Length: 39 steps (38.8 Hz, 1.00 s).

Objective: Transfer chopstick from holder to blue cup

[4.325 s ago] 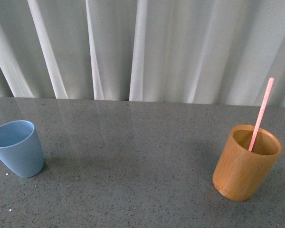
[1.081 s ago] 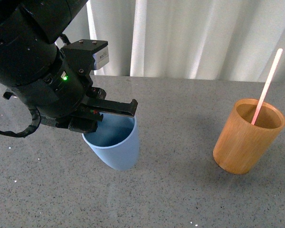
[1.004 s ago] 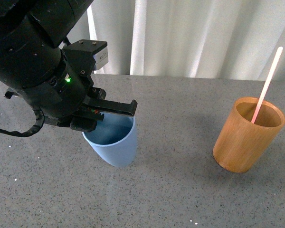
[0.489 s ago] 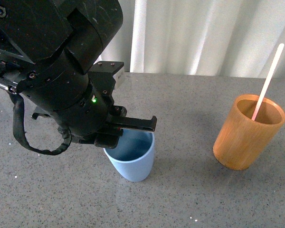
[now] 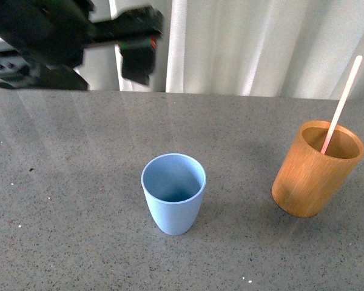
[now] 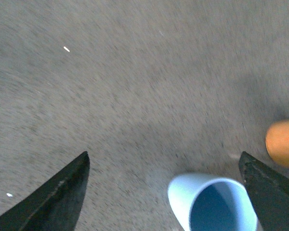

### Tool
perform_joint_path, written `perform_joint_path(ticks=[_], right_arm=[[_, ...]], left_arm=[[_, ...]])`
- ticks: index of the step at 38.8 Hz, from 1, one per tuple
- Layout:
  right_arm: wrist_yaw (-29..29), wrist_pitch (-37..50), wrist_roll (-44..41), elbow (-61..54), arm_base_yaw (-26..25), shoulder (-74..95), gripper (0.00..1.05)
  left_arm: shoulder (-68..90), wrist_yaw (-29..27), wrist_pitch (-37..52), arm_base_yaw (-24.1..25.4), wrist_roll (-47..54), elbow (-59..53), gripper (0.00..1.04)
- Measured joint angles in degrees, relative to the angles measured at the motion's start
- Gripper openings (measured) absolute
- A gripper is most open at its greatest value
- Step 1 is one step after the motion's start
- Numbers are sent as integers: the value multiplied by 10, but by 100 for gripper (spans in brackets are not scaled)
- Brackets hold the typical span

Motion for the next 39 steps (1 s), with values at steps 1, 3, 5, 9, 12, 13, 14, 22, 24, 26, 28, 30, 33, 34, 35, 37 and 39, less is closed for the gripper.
perform_joint_path(ticks=[1, 3, 5, 9, 12, 13, 14, 22, 24, 26, 28, 30, 33, 34, 35, 37, 39], right_arm=[[0, 0, 0, 0, 0, 0, 95], [0, 0, 0, 0, 0, 0, 95], [0, 0, 0, 0, 0, 0, 95], [0, 0, 0, 0, 0, 0, 95], [0, 0, 0, 0, 0, 0, 95], [0, 0, 0, 0, 0, 0, 95], [0, 0, 0, 0, 0, 0, 95], [0, 0, 0, 0, 0, 0, 95], [0, 0, 0, 0, 0, 0, 95], [0, 0, 0, 0, 0, 0, 95], [0, 0, 0, 0, 0, 0, 95], [0, 0, 0, 0, 0, 0, 95], [0, 0, 0, 0, 0, 0, 95], [0, 0, 0, 0, 0, 0, 95], [0, 0, 0, 0, 0, 0, 95], [0, 0, 0, 0, 0, 0, 95], [0, 0, 0, 0, 0, 0, 95]], left_arm=[[-12, -8, 15, 9, 0, -9, 97], [-38, -27, 49, 28, 0, -32, 100], [-67, -49, 89, 47, 0, -59, 97], [-136, -116, 212, 93, 12, -140, 98], [-203, -131, 314, 139, 14, -221, 98], [-238, -141, 357, 162, 16, -264, 98], [-265, -140, 385, 178, 15, -296, 98], [-420, -141, 358, 238, 23, -444, 98], [-434, -141, 354, 240, 25, -456, 98], [-440, -137, 354, 240, 29, -457, 98], [-441, -136, 354, 240, 31, -457, 98], [-437, -65, 399, 254, 55, -471, 92], [-449, 57, 495, 261, 100, -512, 76], [-462, 71, 502, 257, 112, -523, 69], [-472, 72, 502, 253, 117, -531, 64], [-488, 70, 501, 248, 125, -543, 55], [-506, 64, 495, 242, 128, -557, 44]])
